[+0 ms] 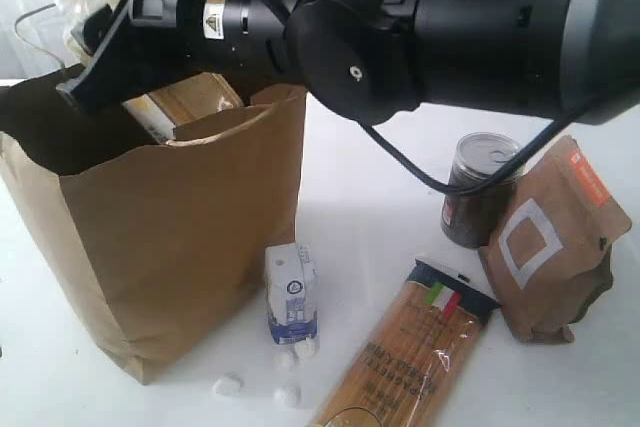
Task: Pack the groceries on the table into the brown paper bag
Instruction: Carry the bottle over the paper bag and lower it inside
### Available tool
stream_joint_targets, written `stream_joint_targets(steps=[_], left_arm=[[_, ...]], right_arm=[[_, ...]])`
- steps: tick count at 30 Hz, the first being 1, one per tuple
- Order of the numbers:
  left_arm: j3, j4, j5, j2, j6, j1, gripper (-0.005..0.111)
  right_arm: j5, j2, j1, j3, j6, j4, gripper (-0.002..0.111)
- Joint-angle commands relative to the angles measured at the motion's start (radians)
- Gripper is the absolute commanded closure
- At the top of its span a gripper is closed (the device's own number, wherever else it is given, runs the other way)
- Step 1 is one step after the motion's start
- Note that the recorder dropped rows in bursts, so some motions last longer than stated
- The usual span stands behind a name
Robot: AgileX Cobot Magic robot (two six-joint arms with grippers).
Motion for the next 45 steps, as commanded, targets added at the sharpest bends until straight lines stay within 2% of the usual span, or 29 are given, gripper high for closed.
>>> stream_joint_targets(steps=[1, 7, 15, 26, 34, 37, 43, 45], left_arm=[[0.003, 0.004, -0.006, -0.005, -0.005, 0.002, 0.106], [0.003, 0.004, -0.006, -0.005, -0.005, 0.002, 0.106], [0.003, 0.004, -0.006, -0.005, -0.005, 0.002, 0.106], [0.003, 0.004, -0.006, -0.005, -0.005, 0.002, 0.106], [0.003, 0.004, -0.006, -0.005, -0.005, 0.002, 0.106], [0.003, 0.004, -0.006, -0.005, -0.005, 0.002, 0.106], [0.003, 0.004, -0.006, -0.005, -0.005, 0.002, 0.106], [0.003, 0.004, -0.006, -0.005, -0.005, 0.002, 0.106]], right_arm=[[-0.043, -0.024, 0.001, -0.021, -0.096, -0.027, 0.108], [0.039, -0.034, 0.001, -0.021, -0.187, -0.027, 0.108], [0.161, -0.034, 0.001, -0.021, -0.424, -0.025, 0.108], [0.182, -0.034, 0.001, -0.021, -0.441, -0.024, 0.108], [0.248, -0.034, 0.045, -0.049, -0.468, -0.003, 0.108], [0.248, -0.034, 0.048, -0.066, -0.466, -0.001, 0.098], [0.254, -0.034, 0.048, -0.102, -0.428, -0.001, 0.058], [0.254, -0.034, 0.048, -0.104, -0.415, -0.001, 0.051]])
